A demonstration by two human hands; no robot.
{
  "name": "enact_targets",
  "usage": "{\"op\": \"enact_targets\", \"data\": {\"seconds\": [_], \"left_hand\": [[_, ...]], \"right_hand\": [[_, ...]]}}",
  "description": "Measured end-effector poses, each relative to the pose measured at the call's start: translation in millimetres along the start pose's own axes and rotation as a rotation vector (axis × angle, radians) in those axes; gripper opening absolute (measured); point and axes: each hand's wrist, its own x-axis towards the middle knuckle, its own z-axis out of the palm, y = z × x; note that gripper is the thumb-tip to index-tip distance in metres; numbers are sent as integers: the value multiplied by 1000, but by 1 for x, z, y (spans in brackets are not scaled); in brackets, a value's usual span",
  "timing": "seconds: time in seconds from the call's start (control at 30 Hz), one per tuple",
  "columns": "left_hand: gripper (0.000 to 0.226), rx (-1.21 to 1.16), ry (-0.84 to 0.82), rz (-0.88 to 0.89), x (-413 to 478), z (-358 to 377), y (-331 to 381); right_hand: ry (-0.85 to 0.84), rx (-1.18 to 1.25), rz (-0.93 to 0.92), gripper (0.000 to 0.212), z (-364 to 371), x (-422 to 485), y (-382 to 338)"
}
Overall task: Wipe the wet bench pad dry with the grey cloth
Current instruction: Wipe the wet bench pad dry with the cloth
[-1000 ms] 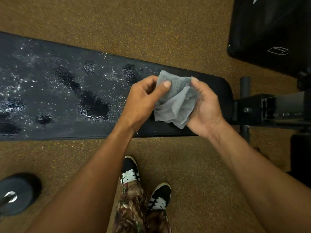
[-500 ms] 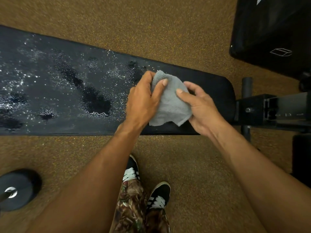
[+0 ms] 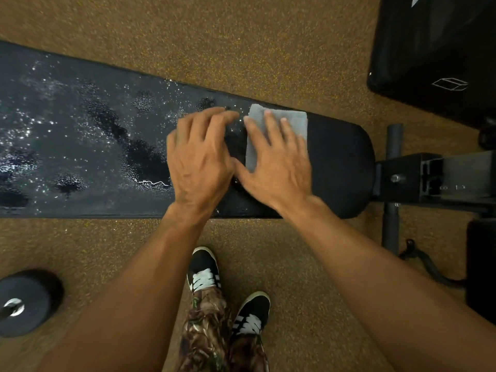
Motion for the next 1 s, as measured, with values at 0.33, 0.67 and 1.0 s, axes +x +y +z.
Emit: {"op": "enact_targets", "data": {"seconds": [0.33,0.67,1.0], "left_hand": [[71,63,-331,134,-18,12,-16],[90,-26,-342,100,-18,14,-18],[96,-58,-325,95,-17,12,-18]], "right_hand": [[69,95,105,74,29,20,7],[87,103,-19,56,29,41,6],[64,91,40,59,19,49,21]]}}
